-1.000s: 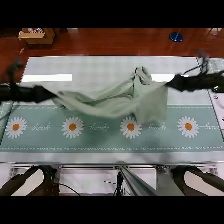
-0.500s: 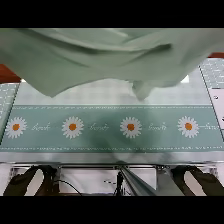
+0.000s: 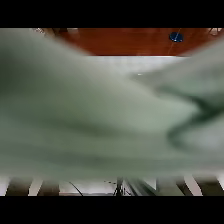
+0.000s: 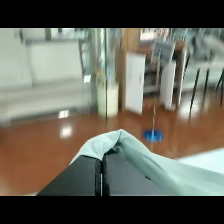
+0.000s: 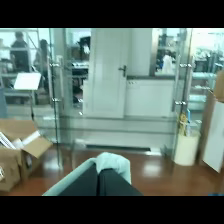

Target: Fold the shirts.

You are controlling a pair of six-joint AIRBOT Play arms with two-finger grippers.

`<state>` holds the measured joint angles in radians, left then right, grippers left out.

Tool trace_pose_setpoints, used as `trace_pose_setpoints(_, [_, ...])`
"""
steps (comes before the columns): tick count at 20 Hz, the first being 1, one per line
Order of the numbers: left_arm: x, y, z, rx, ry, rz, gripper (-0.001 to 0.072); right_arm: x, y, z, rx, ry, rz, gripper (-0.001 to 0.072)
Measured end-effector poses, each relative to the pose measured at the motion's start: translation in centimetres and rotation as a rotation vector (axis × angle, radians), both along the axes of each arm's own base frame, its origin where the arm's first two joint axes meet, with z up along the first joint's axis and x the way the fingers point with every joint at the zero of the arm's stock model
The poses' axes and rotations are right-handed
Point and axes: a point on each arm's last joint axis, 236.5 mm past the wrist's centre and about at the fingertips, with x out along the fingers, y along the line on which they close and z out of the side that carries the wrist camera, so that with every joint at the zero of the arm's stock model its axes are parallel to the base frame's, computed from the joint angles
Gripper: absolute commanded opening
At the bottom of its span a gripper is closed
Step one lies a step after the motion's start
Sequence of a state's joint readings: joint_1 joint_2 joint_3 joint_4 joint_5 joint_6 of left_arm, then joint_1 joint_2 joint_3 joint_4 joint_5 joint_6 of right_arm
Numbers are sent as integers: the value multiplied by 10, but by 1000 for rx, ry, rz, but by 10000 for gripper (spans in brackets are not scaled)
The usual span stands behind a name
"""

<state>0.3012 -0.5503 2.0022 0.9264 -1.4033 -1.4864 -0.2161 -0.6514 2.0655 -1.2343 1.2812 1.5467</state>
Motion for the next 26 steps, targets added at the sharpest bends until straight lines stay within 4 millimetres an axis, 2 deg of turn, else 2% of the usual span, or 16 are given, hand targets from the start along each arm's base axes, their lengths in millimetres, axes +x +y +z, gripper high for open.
trace_pose_setpoints(4, [-10, 4, -43, 16, 184, 33, 20, -16, -30, -48, -39, 189, -148, 21])
trace_pose_setpoints(6, [-7, 15, -68, 28, 297, 74, 20, -11, -43, -80, -55, 336, -186, 21])
trace_pose_setpoints(8, [4, 26, -93, 24, 403, 101, 20, 7, -46, -108, -67, 478, -166, 22])
trace_pose_setpoints(10, [22, 37, -124, 8, 533, 113, 20, 37, -52, -132, -75, 610, -148, 21])
trace_pose_setpoints(12, [43, 48, -168, -7, 691, 116, 20, 79, -57, -159, -83, 744, -126, 21])
trace_pose_setpoints(14, [67, 58, -219, -30, 855, 105, 21, 128, -63, -195, -84, 892, -103, 21])
trace_pose_setpoints(16, [93, 66, -269, -66, 987, 95, 21, 178, -65, -241, -81, 1045, -59, 22])
trace_pose_setpoints(19, [138, 78, -336, -129, 1121, 83, 21, 239, -62, -310, -71, 1223, 24, 22])
trace_pose_setpoints(22, [186, 85, -385, -187, 1189, 58, 21, 288, -61, -371, -62, 1318, 86, 22])
trace_pose_setpoints(26, [254, 83, -438, -295, 1197, -8, 21, 341, -64, -429, -56, 1322, 109, 22])
